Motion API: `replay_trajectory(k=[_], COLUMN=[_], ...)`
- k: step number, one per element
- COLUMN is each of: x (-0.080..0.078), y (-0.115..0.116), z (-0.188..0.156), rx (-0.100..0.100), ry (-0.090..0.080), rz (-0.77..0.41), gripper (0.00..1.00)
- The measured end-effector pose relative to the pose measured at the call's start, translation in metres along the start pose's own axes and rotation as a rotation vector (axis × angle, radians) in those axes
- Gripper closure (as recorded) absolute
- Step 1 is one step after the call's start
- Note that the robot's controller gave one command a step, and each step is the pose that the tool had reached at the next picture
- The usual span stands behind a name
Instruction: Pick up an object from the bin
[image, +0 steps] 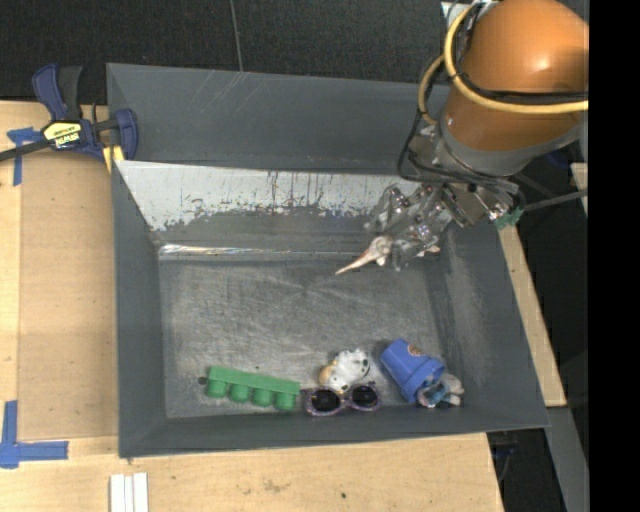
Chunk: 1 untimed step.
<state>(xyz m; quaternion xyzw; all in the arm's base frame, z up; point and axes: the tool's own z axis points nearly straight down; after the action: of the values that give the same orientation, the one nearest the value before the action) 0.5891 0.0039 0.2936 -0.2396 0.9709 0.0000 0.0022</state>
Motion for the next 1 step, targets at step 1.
replay_trajectory(k=[1], x=[0.0000], y=[-0.0001], z=[0.0000], rx=[0.000], ry=[0.000], rz=[0.001], gripper=[1.00])
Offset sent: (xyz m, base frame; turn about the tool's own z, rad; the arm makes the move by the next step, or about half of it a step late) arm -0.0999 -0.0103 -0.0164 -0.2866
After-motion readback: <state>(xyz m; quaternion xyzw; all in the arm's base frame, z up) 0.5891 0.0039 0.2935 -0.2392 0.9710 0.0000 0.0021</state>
